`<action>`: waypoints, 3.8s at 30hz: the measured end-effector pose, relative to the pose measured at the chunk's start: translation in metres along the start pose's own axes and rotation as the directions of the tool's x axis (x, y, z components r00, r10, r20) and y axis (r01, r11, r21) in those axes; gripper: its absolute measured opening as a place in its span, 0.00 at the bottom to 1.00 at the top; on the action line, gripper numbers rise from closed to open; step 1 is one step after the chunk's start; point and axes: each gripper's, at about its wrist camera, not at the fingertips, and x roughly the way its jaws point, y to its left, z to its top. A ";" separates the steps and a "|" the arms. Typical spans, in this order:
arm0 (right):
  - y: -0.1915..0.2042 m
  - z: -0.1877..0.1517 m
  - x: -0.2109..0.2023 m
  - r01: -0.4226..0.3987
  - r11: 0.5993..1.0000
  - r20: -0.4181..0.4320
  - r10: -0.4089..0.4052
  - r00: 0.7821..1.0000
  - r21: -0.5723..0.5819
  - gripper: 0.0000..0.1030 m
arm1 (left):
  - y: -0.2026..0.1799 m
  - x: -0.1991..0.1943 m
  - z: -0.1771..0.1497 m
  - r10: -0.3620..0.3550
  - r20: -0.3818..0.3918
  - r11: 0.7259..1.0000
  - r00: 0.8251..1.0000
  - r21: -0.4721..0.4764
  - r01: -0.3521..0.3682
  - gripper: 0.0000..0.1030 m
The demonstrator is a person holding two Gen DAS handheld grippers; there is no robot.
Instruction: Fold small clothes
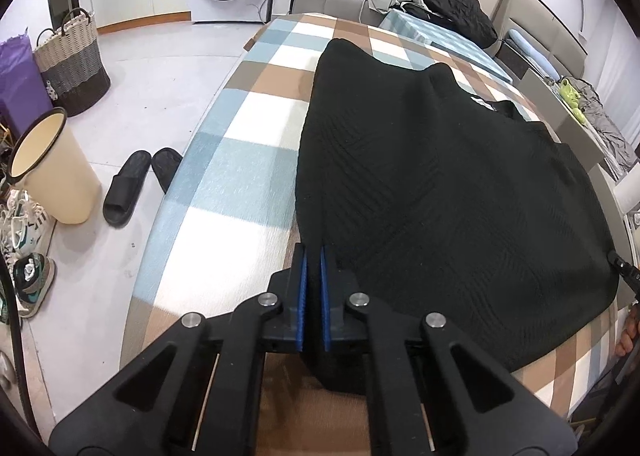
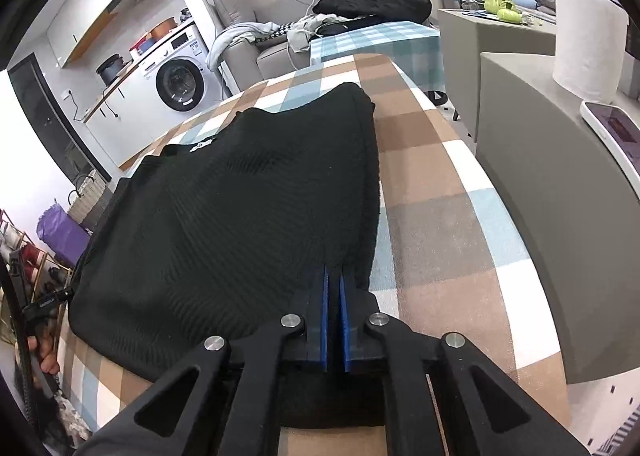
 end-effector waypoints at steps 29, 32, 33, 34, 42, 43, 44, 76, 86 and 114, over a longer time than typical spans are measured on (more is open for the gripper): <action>0.012 0.020 -0.013 0.015 0.999 0.038 -0.014 0.999 -0.033 0.57 | -0.023 0.007 0.092 -0.007 0.063 1.000 0.998 0.028 0.005 0.45; 0.012 0.024 -0.012 0.010 1.000 0.041 -0.009 0.999 -0.026 0.58 | -0.040 0.021 0.116 -0.015 0.086 0.996 0.996 0.089 0.007 0.45; 0.012 0.023 -0.012 0.013 1.000 0.040 -0.012 0.999 -0.024 0.58 | -0.044 0.026 0.120 -0.008 0.087 0.994 0.996 0.105 -0.001 0.45; 0.013 0.024 -0.010 0.011 1.000 0.037 -0.010 0.999 -0.028 0.58 | -0.051 0.038 0.128 -0.007 0.079 0.991 0.997 0.134 -0.003 0.45; 0.022 0.027 -0.003 0.031 0.999 0.020 -0.031 0.999 -0.016 0.58 | -0.075 0.110 0.141 0.043 -0.009 0.969 0.999 0.243 -0.040 0.57; 0.022 0.027 -0.003 0.034 0.999 0.019 -0.034 0.999 -0.016 0.58 | -0.075 0.113 0.141 0.038 -0.010 0.968 0.999 0.247 -0.035 0.57; 0.024 0.026 -0.002 0.039 0.999 0.014 -0.039 0.999 -0.020 0.58 | -0.074 0.114 0.140 0.031 -0.009 0.970 0.999 0.241 -0.028 0.57; 0.011 0.015 -0.015 0.074 0.997 0.024 -0.074 0.997 0.022 0.58 | -0.063 0.097 0.148 -0.051 0.037 0.986 0.998 0.163 0.045 0.30; 0.014 0.015 -0.023 0.085 0.996 0.035 -0.086 0.996 0.024 0.59 | -0.068 0.105 0.146 -0.002 0.061 0.981 0.998 0.196 -0.010 0.00; -0.008 0.023 0.024 0.000 0.997 -0.013 0.001 1.000 0.073 0.10 | -0.001 0.017 0.070 0.069 0.056 0.997 0.996 -0.039 -0.067 0.42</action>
